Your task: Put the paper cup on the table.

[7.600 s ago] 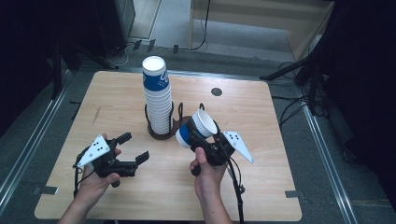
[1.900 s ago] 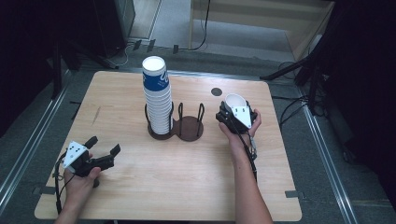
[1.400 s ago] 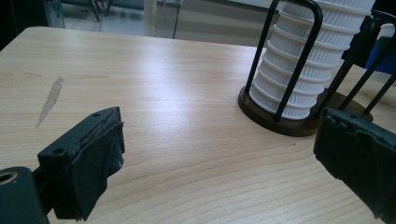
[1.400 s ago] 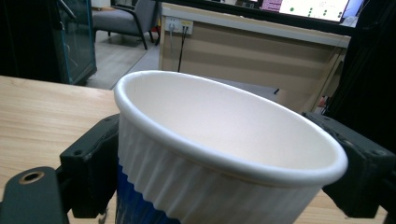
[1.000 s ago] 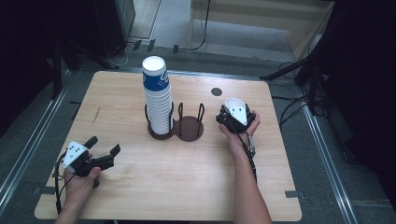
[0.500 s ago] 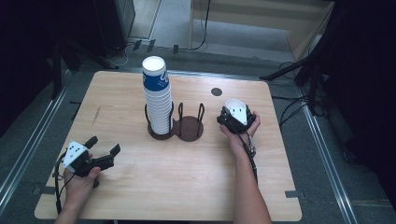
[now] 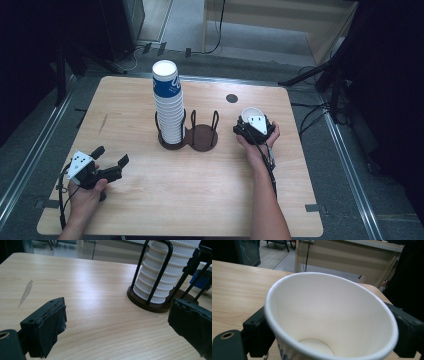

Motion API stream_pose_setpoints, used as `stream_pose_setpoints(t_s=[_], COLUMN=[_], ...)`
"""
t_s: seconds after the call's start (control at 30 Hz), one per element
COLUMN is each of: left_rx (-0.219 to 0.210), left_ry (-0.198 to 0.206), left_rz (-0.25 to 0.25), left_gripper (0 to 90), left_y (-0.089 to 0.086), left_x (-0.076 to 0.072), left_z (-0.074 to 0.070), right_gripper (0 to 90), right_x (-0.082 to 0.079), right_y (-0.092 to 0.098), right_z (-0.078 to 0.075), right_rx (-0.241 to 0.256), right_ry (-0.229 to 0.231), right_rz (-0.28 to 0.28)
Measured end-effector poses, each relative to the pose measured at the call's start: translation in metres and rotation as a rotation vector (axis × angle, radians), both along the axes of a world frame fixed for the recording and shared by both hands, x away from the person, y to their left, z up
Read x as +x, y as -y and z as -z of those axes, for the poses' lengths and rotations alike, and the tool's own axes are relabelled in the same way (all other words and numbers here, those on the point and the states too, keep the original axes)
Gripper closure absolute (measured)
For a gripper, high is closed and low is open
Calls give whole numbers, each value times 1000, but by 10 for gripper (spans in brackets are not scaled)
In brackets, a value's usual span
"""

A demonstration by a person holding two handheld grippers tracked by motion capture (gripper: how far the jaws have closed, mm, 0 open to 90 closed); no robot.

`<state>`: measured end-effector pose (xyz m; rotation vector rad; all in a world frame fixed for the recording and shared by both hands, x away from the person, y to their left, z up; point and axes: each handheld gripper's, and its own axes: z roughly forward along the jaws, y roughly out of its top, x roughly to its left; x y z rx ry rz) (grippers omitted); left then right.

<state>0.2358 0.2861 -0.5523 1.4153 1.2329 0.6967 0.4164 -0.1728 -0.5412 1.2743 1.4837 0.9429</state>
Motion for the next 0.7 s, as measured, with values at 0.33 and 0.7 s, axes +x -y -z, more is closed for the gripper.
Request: stream_pose_setpoints(t_s=[0.33,0.7], left_rx=[-2,0], left_ry=[-5,-3], left_rz=[2,1], left_gripper=[25,25], left_y=[0,0], left_x=[0,0], left_z=[0,0], right_gripper=[0,0], right_x=[-4,-19], right_y=[6,16], right_z=[-4,-20], right_rx=[51,115], right_ry=[-15,-6], right_rz=[-44,-65])
